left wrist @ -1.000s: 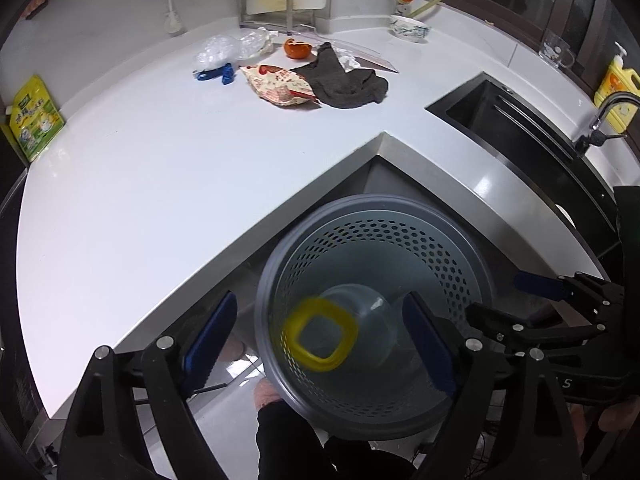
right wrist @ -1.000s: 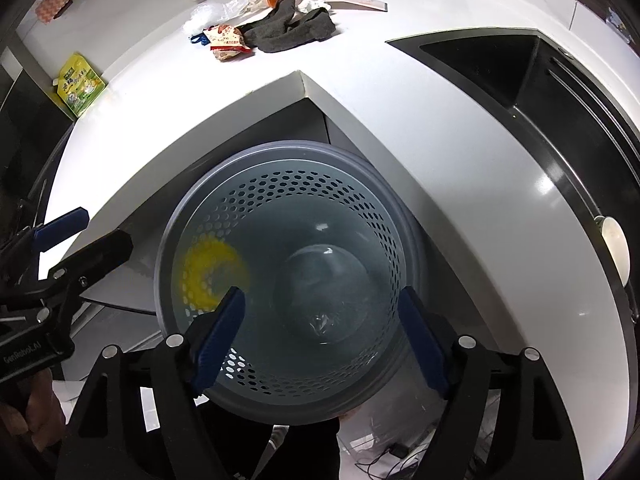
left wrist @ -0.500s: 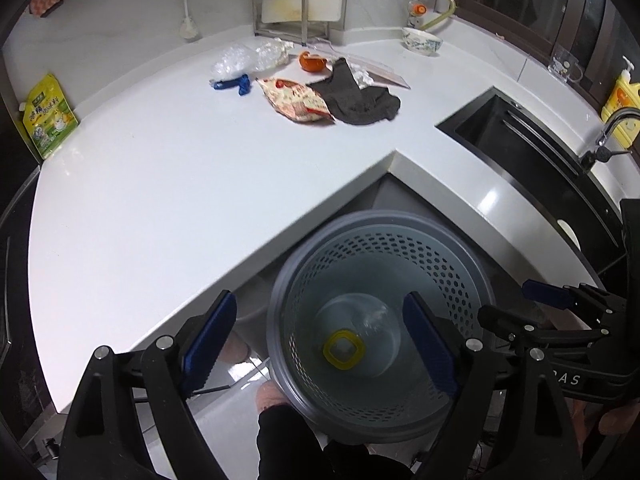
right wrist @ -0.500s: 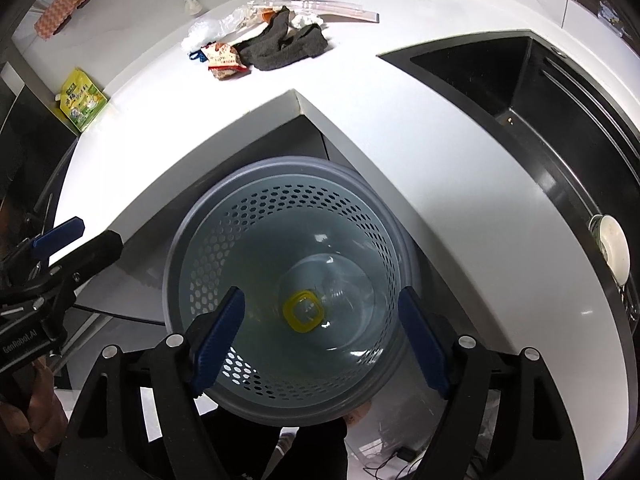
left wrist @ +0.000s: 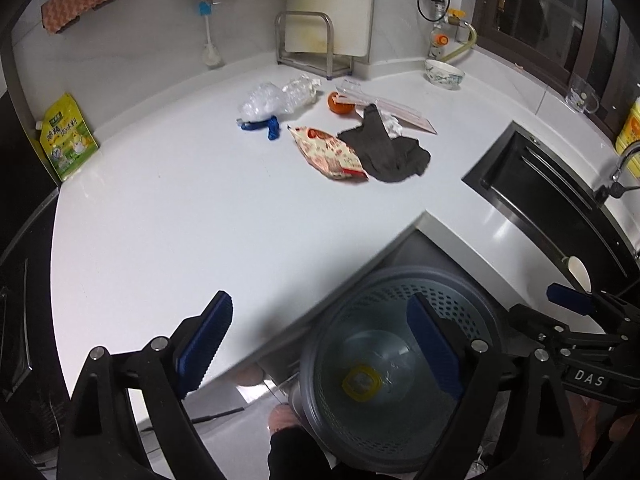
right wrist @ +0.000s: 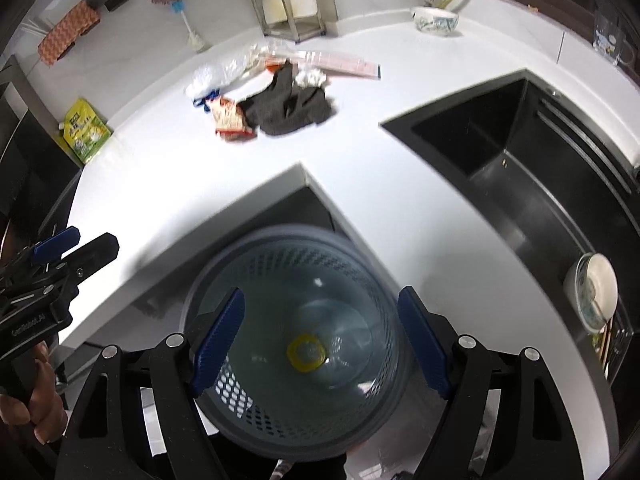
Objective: Collect trash
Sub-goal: 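Reach the right tool to the dark grey cloth and grasp it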
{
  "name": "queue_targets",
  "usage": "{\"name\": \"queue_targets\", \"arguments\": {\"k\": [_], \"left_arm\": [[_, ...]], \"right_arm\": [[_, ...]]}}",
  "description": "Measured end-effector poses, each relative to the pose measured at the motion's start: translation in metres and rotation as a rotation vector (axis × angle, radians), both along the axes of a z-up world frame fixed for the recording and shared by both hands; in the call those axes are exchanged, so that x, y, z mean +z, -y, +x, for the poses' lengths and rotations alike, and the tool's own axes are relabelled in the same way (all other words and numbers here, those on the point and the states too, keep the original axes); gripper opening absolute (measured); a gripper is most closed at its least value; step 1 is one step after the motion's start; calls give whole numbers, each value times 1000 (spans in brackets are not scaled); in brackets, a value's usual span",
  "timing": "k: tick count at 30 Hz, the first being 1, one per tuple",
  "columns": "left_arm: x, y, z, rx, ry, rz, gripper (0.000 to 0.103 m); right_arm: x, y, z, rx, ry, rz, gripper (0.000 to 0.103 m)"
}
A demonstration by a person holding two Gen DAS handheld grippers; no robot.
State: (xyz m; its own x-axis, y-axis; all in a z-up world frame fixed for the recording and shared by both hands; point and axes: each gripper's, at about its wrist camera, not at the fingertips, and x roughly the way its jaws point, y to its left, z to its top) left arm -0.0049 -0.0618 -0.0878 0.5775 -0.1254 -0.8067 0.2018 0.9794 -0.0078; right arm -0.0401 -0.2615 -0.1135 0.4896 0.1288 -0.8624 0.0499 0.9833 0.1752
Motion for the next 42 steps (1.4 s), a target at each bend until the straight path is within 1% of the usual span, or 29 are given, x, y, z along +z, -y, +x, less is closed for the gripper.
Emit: {"name": "queue_targets", "arguments": {"k": [6,10,17,25,32,37,42], "left_arm": [[9,-7,29,32,36,8,88],[11,-11,53,71,51,9,88],[5,-19,93,128,68,11,90],[-2,-30,124,164,65,1,90],[-12,-37,138,165,39,3,90],[-19,-41,145,160,20,3,90],[-23,-41,151,152,9,-3,90]], "right_arm": [[6,4,29,-2,27,-24,76],[9,3,58,12,56,-35,76],[6,-5,115,46,95,-54,76],[-5,-18,175,95,111,-79,76],[-18,-25,216,119,88,-85,76],[-29,-30,233,137,60,-87,76],[-39,-33,241,156,34,-92,76]]}}
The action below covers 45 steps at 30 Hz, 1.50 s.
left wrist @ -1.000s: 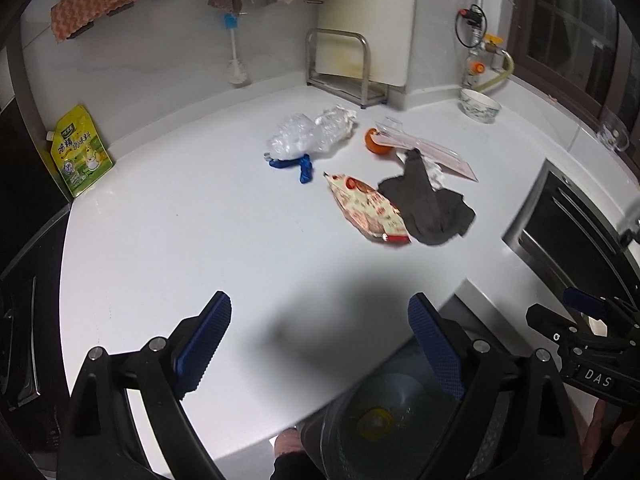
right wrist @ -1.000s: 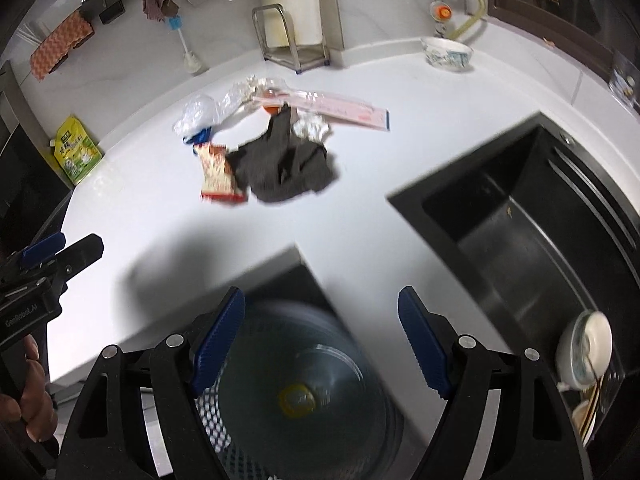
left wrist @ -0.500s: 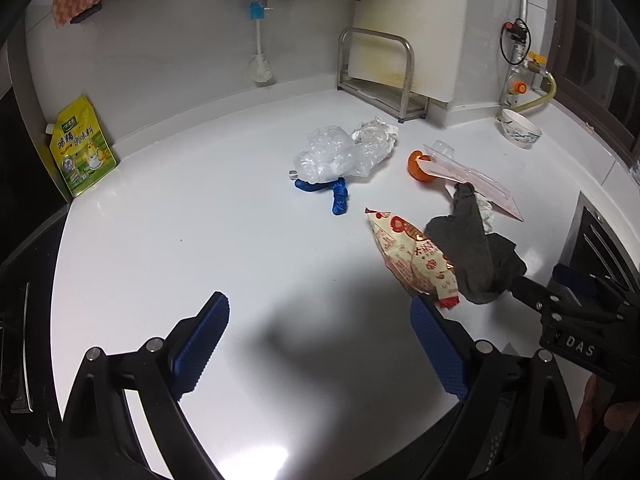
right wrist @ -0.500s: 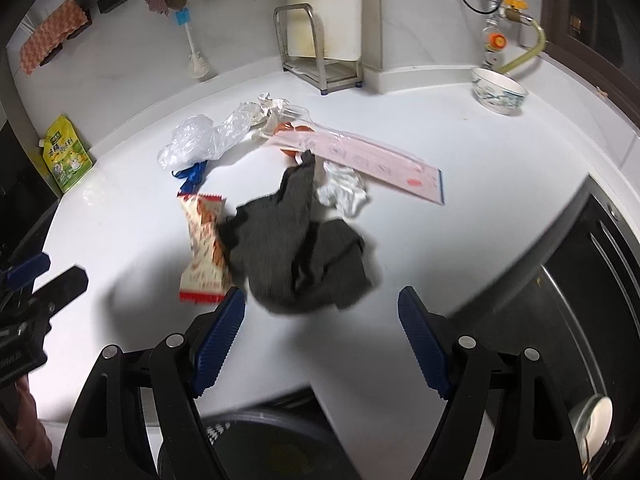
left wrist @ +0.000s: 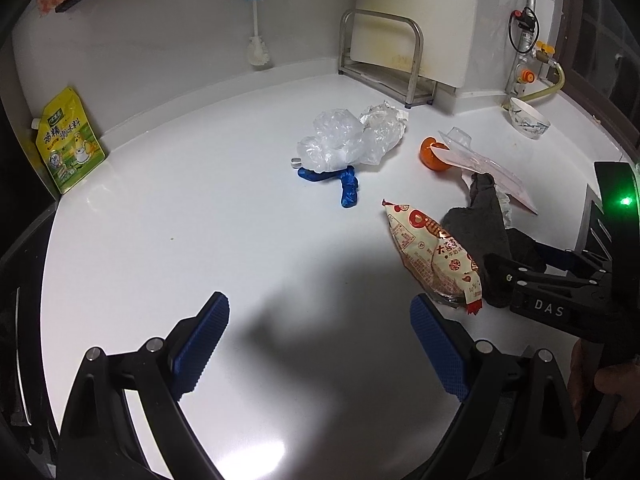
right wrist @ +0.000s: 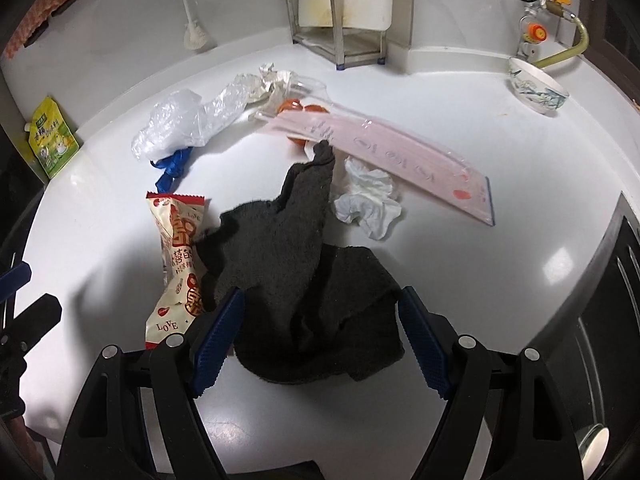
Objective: Collect trash
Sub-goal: 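Reach the right tool to the dark grey cloth and grasp it, then lift the cloth with the right tool while the left tool grasps the snack wrapper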
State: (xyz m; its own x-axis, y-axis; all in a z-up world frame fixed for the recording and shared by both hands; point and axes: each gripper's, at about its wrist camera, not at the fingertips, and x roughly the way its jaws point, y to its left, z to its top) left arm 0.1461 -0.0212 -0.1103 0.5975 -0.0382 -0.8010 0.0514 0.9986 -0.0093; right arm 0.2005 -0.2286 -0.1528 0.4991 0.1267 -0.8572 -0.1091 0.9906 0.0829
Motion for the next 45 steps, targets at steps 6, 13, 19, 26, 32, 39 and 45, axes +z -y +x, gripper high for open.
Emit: {"name": "queue_targets", "arguments": {"k": [6,13,19,26,32,39,45], "left_arm": [[-5,7,6,-18,-16,-14,90],[-8,17,10,-35,-21,-17,90],[-10,28,13,-54,-23,-27,90],[-11,43,14,-74,-14,-30,90],[-20,57,23,-75,-27,-40,90],[-35,77,39,-65,-43,-34,90],[-49,88,51,-31,-67,-31,90]], "right_arm": [[-8,-4,2,16,-11,-3,72],[-4,-8,-6,49,33,5,40],[5,0,-19,28,74,29,25],[22,23,-36,-19,134,102,23],[25,40,-49,-67,143,101,22],[26,65,-68,-142,151,114,22],[26,76,-82,-177,158,107,22]]}}
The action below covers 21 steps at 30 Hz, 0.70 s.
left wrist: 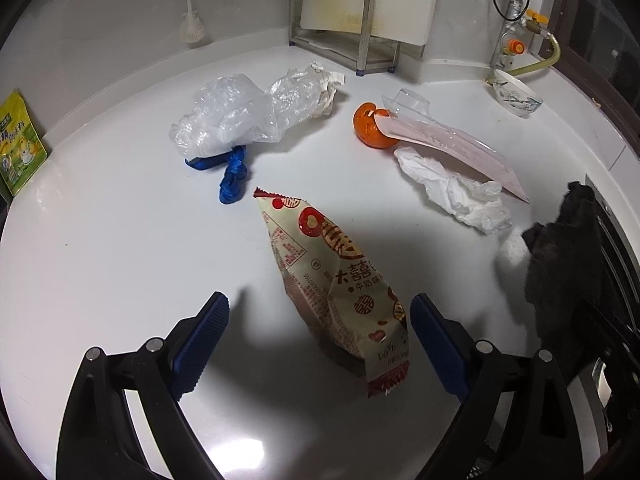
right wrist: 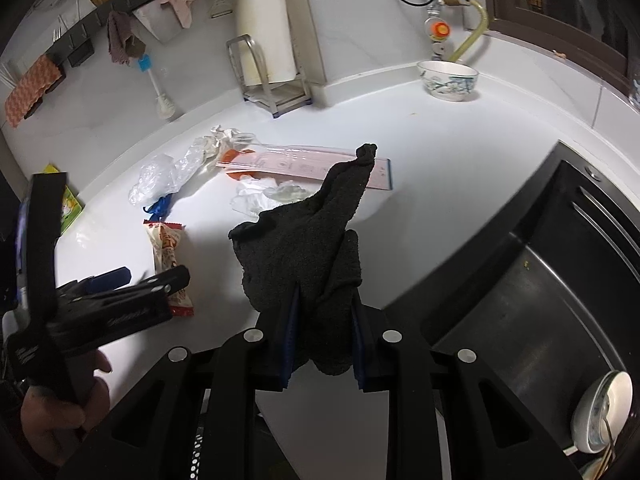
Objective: Collect trash
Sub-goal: 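Lift the cloth with the right tool while the left tool grasps the snack wrapper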
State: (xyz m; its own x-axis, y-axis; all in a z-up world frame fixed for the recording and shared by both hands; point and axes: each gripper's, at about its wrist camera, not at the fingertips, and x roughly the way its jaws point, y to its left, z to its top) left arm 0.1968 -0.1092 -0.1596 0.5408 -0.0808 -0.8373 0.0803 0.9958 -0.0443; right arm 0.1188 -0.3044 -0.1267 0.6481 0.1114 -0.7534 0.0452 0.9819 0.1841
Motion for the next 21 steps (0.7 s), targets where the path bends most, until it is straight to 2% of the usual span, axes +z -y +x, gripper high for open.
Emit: {"name": "queue_targets", "arguments": {"k": [5,9,16,21], "left_arm": [[-5,5,4,9,3,15,89],[-7,8,4,-10,-7,34,69],[-1,9,-4,-52,24,60,33],[6,0,-16,-76,26,61,32]], "right_arm": [[1,4,-8,-22,3,11,22],[0,2,-15,-30,3,16,22],[1,-5,-25,-40,2,27,22],[5,-14,-35,-35,1,32,22]]}}
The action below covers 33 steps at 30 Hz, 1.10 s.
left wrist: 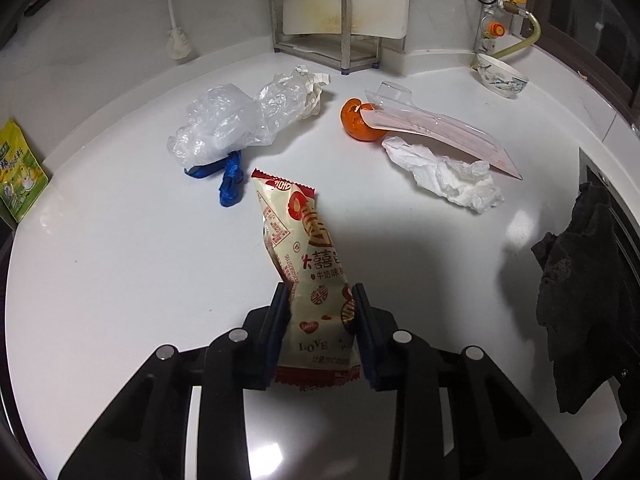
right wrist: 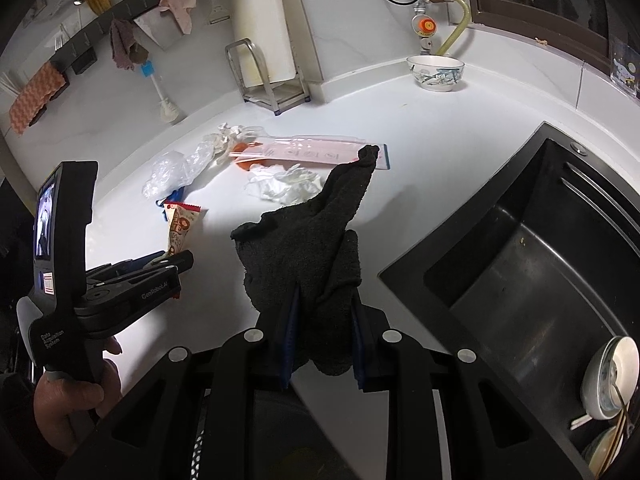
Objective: Collect trash
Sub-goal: 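Lift the cloth with the right tool while the left tool grasps the snack wrapper, then carry cloth and wrapper over the bin and open both tools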
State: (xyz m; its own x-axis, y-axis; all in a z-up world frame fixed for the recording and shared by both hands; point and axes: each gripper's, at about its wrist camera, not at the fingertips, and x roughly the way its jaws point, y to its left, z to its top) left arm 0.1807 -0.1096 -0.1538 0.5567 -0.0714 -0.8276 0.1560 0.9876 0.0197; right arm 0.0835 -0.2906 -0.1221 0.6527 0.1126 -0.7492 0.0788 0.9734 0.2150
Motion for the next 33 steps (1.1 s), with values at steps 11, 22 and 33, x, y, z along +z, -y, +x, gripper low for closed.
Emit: {"name": "queue_targets", "arguments": {"k": [11,22,33], "left_arm": [[41,-16,-50,-96,52,8,31],[76,-15,-116,-200,96,-16,31],[82,-9,-170,-259,103,-6,31]], "right_arm": [[18,-16,-43,-13,-7,2,22],[36,-19,-104,-23,-15,1,22],[25,-17,-154,-9,-64,14,22]]}}
